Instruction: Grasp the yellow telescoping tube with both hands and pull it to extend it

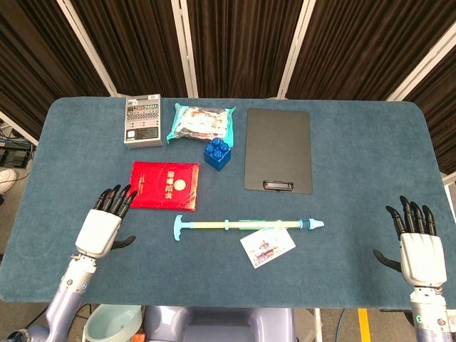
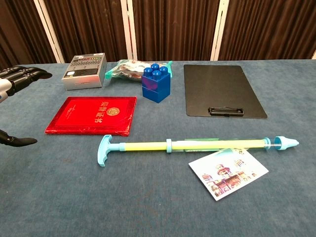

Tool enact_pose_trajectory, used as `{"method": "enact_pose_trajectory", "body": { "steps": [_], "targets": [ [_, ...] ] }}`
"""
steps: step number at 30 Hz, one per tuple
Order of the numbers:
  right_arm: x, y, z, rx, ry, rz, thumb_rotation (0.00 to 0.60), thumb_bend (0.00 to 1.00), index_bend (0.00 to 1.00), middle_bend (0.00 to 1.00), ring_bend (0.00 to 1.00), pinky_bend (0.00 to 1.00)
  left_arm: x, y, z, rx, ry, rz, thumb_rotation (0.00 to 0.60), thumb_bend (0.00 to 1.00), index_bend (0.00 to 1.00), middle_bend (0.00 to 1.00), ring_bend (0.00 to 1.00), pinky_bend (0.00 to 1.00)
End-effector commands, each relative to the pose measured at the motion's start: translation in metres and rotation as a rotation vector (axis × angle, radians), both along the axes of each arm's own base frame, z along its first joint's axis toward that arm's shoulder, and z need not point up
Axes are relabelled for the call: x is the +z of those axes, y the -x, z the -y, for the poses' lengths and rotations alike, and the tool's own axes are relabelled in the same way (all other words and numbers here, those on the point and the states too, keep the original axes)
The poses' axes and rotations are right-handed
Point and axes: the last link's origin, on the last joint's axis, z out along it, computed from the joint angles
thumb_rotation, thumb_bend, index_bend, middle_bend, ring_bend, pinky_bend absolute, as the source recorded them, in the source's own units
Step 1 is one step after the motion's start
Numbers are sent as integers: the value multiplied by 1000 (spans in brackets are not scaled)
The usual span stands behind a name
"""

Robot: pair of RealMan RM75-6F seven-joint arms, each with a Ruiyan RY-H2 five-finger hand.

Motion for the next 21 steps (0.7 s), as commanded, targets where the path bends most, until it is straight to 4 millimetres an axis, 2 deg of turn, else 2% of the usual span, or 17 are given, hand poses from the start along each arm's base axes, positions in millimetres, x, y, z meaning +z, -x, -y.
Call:
{"method": "enact_pose_trajectory", "body": {
  "steps": [1, 7, 10, 13, 15, 21],
  "targets": [
    [-2, 1, 2, -6, -9, 2, 600, 76, 163, 0, 0, 0, 2, 0, 0, -3, -8, 4, 600, 44, 0, 19, 22, 136],
    [-10, 0, 5, 10, -40, 2, 600, 84, 171, 0, 0, 0, 2, 0, -1, -3, -15, 3, 600, 44, 0, 20, 22, 136],
    [-22, -4, 12, 47, -68, 40, 600, 125, 233, 0, 0, 0, 1, 0, -1, -10, -15, 0, 600, 44, 0, 21, 22, 136],
    [-42, -7, 23, 72, -99, 79, 600, 226, 356, 0, 0, 0, 2, -1, 0, -23, -22, 8, 600, 44, 0, 21, 22, 136],
    [-59, -6, 33, 75, -127, 92, 600, 244, 403, 0, 0, 0, 3, 0, 0, -28, -26, 17, 600, 44, 0, 21, 22, 136],
    [-98, -11, 48, 109, -200, 48, 600, 254, 448, 10, 0, 0, 0, -3, -3, -47, -26, 25, 600, 44, 0, 22, 22, 136]
  ]
}}
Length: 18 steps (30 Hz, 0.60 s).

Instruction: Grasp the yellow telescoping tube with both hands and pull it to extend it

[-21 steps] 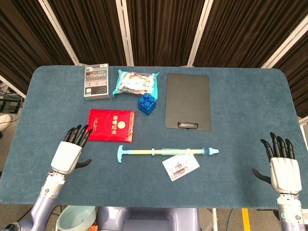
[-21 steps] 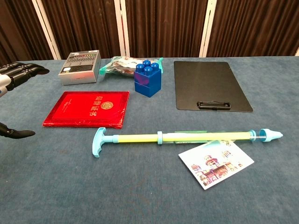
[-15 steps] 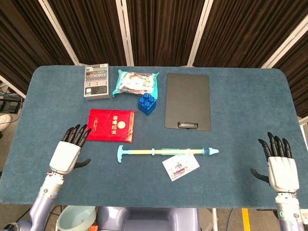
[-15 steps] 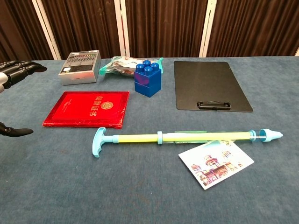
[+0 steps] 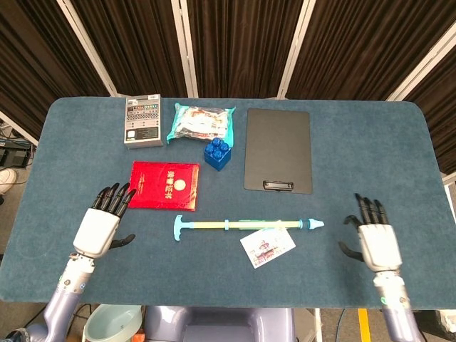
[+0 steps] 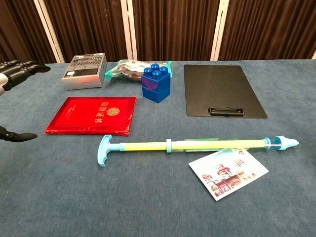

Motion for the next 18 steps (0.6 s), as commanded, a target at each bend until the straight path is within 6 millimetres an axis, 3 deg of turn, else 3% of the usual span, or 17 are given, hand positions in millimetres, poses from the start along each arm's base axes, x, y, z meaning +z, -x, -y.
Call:
{"method": "enact_pose_trajectory", "body": {
  "steps": [1, 18],
  "targets": [
    [-23, -6, 10, 33, -42, -18, 600, 254, 448, 11, 0, 0, -3, -1, -1, -10, 3, -5, 600, 44, 0, 22, 22, 136],
    [-56, -15, 34, 41, -65, 9, 600, 266, 449, 23, 0, 0, -15, 1, -8, 10, 14, -33, 600, 44, 0, 22, 22, 136]
  ]
}}
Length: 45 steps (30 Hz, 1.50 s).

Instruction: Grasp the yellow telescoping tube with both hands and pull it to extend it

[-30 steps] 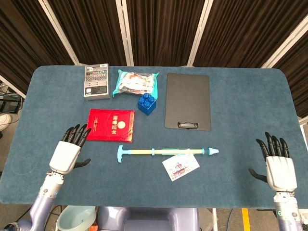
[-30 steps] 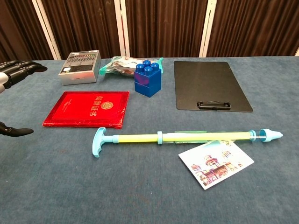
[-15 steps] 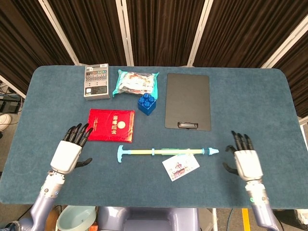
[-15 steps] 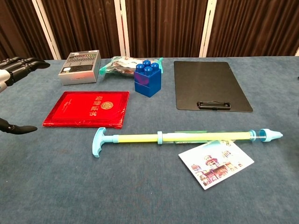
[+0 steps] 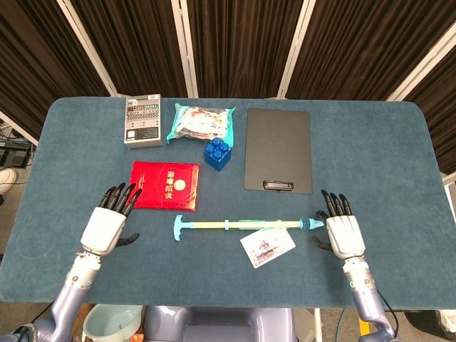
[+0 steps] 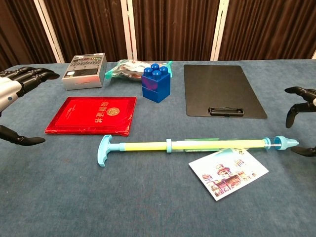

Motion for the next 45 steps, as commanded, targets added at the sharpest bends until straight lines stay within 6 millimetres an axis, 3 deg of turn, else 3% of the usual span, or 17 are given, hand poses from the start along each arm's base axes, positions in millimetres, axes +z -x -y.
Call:
{"method": "enact_pose_trajectory", "body": {
  "steps": [1, 17, 25, 36, 45],
  "targets": [
    [-5, -2, 5, 0, -6, 6, 600, 267, 449, 23, 0, 0, -1, 0, -1, 1, -1, -2, 600, 44, 0, 22, 22, 136],
    [-37, -16, 19, 9, -81, -6, 600, 298, 448, 22, 0, 0, 3, 1, -7, 20, -11, 18, 600, 44, 0, 21, 22, 136],
    [-44, -22, 24, 16, -90, -15, 600, 298, 452, 24, 0, 0, 4, 3, -9, 28, -13, 20, 600, 43, 0, 21, 22, 136],
    [-43, -21, 27, 11, -72, -1, 600, 301, 591, 68, 0, 0, 3, 3, -9, 30, -8, 13, 600, 44, 0, 20, 22, 136],
    [-42, -18, 26, 9, -73, -10, 600, 359, 669, 92, 0, 0, 1, 2, -8, 28, -3, 9, 600, 44, 0, 21, 22, 137]
  ]
}}
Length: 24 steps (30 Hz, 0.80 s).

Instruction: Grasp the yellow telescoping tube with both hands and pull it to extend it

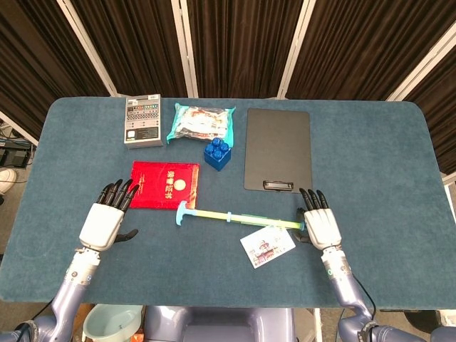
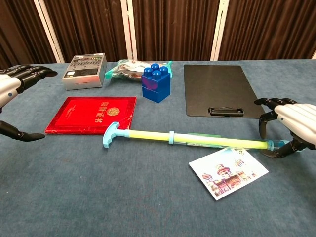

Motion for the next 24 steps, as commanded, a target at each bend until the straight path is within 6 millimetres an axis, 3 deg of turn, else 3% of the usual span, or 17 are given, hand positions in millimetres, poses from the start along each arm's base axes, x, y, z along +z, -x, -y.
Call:
{"method": "enact_pose_trajectory", "body": {
  "steps": [1, 14, 24],
  "targets": [
    [-1, 1, -1, 2, -3, -6, 600, 366, 672, 92, 0, 0, -2, 0, 0, 1, 9, -6, 600, 44, 0, 21, 22, 136],
    [-5, 5, -1, -16, -38, 3, 600, 398, 676, 93, 0, 0, -17, 3, -8, 17, 39, -40, 600, 45, 0, 22, 22, 136],
    [-4, 5, 0, -13, -34, -5, 600, 464, 745, 114, 0, 0, -17, 3, -9, 15, 37, -38, 600, 44, 0, 22, 23, 136]
  ]
}}
